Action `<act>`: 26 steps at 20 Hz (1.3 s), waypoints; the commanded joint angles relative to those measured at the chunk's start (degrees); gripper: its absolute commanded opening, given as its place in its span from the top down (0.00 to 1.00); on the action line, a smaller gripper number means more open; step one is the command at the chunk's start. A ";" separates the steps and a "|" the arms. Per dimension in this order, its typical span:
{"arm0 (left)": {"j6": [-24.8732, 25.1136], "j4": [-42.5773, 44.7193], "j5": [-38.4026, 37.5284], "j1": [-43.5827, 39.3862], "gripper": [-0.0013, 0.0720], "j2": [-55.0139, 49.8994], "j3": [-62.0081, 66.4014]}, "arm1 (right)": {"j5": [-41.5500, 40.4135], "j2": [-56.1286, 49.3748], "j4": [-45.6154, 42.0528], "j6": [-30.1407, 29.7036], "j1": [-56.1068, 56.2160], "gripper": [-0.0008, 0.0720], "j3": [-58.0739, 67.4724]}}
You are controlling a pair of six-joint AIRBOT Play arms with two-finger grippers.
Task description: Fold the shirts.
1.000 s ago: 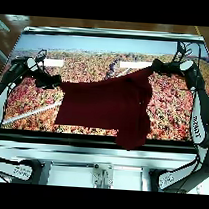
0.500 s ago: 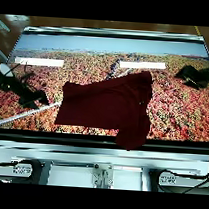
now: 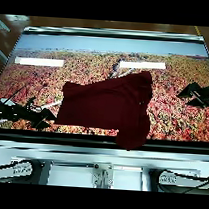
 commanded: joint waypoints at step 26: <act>5.97 -10.05 6.75 -6.62 0.93 1.73 -1.68 | -19.89 -2.62 1.60 -4.57 6.08 0.04 -33.68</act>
